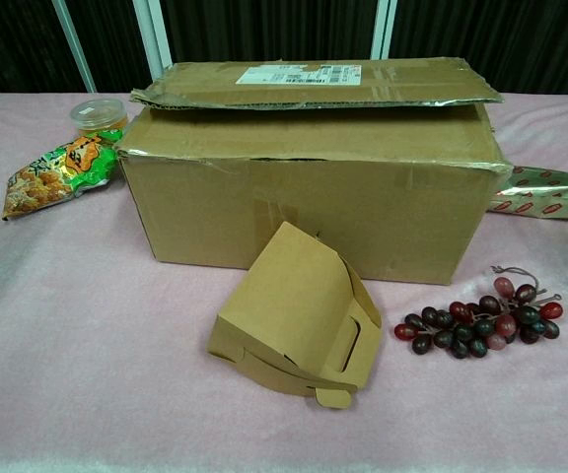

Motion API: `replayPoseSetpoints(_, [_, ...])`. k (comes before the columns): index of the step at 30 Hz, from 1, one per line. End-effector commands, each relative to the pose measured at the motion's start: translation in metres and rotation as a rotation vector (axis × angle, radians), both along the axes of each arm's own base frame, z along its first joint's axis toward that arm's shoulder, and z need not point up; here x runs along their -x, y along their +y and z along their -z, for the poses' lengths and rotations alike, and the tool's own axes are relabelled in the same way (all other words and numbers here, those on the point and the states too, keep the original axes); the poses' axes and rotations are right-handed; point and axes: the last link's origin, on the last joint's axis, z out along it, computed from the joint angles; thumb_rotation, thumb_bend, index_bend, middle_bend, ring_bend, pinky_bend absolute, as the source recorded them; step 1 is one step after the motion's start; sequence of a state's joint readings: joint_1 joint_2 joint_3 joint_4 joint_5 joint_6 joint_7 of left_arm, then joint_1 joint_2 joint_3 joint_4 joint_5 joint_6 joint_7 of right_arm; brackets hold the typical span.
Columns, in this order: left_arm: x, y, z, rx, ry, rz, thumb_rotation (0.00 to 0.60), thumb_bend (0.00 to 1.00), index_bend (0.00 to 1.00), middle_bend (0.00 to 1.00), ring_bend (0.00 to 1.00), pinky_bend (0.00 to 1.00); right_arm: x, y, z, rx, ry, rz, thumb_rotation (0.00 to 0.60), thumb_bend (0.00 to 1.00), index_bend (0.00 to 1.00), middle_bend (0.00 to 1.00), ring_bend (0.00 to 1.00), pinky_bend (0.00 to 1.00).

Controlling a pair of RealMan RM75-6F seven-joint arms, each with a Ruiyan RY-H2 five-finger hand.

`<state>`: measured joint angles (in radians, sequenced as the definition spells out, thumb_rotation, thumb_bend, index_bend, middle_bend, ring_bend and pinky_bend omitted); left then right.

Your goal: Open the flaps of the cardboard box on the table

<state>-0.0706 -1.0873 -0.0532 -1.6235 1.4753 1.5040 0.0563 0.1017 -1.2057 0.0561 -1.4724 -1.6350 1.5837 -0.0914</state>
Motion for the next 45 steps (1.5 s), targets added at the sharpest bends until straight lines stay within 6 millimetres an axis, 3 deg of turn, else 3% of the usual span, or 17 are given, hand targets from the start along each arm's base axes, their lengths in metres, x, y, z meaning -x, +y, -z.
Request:
replayPoseSetpoints(1, [0.000,0.000,0.000,0.000,0.000,0.000,0.600,0.10,0.00,0.00,0.00,0.00,0.000,0.000,0.000,0.000,0.000,-0.002,0.600,0.21,0.00,0.00,0.00,0.23])
replayPoseSetpoints(18, [0.000,0.003,0.002,0.007,-0.005,-0.015,0.600,0.10,0.00,0.00,0.00,0.00,0.000,0.000,0.000,0.009,-0.012,-0.003,0.600,0.21,0.00,0.00,0.00,0.22])
replayPoseSetpoints(26, [-0.013,0.015,0.007,0.023,0.009,0.021,0.600,0.15,0.00,0.00,0.00,0.00,0.005,-0.002,-0.003,0.028,-0.025,0.028,0.600,0.21,0.00,0.00,0.00,0.22])
replayPoseSetpoints(31, [-0.040,0.031,0.008,0.044,0.031,0.086,0.600,0.20,0.00,0.00,0.00,0.00,0.005,-0.004,-0.003,0.028,-0.043,0.040,0.600,0.21,0.00,0.00,0.00,0.22])
replayPoseSetpoints(36, [-0.080,0.059,0.010,0.054,0.040,0.179,0.600,0.25,0.00,0.00,0.00,0.00,0.005,-0.007,-0.001,0.024,-0.056,0.048,0.600,0.21,0.00,0.00,0.00,0.23])
replayPoseSetpoints(41, [-0.121,0.092,0.024,0.096,0.041,0.248,0.600,0.29,0.00,0.00,0.00,0.00,0.006,-0.009,0.000,0.022,-0.075,0.071,0.600,0.22,0.00,0.00,0.00,0.22])
replayPoseSetpoints(45, [-0.144,0.109,0.041,0.134,0.037,0.266,0.600,0.30,0.00,0.00,0.00,0.00,0.007,-0.010,-0.001,0.025,-0.091,0.087,0.600,0.22,0.00,0.00,0.00,0.22])
